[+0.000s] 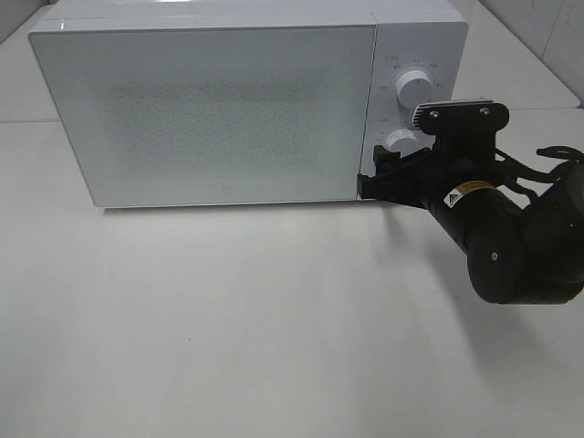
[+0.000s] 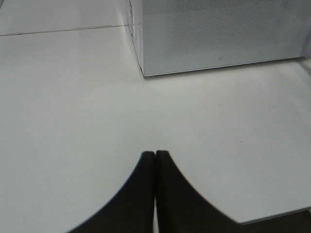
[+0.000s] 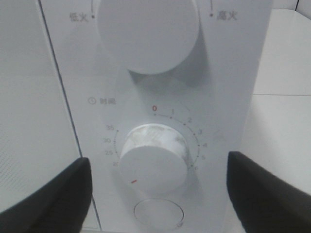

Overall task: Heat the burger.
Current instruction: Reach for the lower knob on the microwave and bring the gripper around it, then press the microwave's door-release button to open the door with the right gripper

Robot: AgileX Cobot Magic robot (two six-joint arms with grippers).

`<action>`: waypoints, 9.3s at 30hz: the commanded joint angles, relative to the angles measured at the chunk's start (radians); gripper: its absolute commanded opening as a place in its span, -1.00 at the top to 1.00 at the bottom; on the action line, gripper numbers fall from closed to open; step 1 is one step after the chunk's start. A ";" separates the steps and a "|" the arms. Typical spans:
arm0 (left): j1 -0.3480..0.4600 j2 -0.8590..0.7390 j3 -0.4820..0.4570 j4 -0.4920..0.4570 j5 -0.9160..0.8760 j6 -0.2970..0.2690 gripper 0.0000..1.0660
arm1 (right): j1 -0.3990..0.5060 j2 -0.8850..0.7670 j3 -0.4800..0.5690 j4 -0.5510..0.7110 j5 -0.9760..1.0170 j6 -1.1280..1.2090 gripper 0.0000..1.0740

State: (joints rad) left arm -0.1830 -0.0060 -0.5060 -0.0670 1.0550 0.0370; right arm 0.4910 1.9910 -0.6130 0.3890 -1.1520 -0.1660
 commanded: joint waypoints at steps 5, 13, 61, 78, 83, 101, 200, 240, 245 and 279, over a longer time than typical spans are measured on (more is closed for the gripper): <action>0.002 -0.019 0.003 -0.003 -0.014 0.000 0.99 | -0.001 0.001 -0.045 -0.011 -0.009 -0.019 -0.36; 0.002 -0.019 0.003 -0.003 -0.014 0.000 0.99 | -0.001 0.002 -0.073 -0.008 0.037 -0.049 -0.30; 0.002 -0.019 0.003 -0.002 -0.014 0.000 0.99 | -0.001 0.034 -0.079 0.000 -0.013 0.110 1.00; 0.002 -0.019 0.003 -0.002 -0.014 0.000 0.99 | -0.001 0.034 -0.079 -0.004 -0.030 0.953 1.00; 0.002 -0.019 0.003 -0.002 -0.014 0.000 0.99 | -0.001 0.034 -0.079 -0.011 -0.040 1.355 1.00; 0.002 -0.019 0.003 -0.002 -0.014 0.000 0.99 | -0.001 0.034 -0.078 -0.008 -0.099 1.431 0.26; 0.002 -0.020 0.003 -0.002 -0.014 0.000 0.99 | -0.358 -1.233 -0.074 -0.430 2.170 0.344 -0.11; 0.002 -0.019 0.003 -0.002 -0.014 0.000 0.99 | -0.358 -2.022 0.113 -0.441 2.155 0.272 -0.11; 0.002 -0.019 0.003 -0.002 -0.014 0.000 0.99 | -0.358 -2.022 0.113 -0.441 2.155 0.272 -0.11; 0.002 -0.019 0.003 -0.002 -0.014 0.000 0.99 | -0.358 -1.967 0.095 -0.441 2.119 0.273 -0.11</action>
State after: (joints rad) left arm -0.1830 -0.0060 -0.5060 -0.0670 1.0540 0.0370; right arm 0.1390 0.0000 -0.5050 -0.0480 0.9990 0.1220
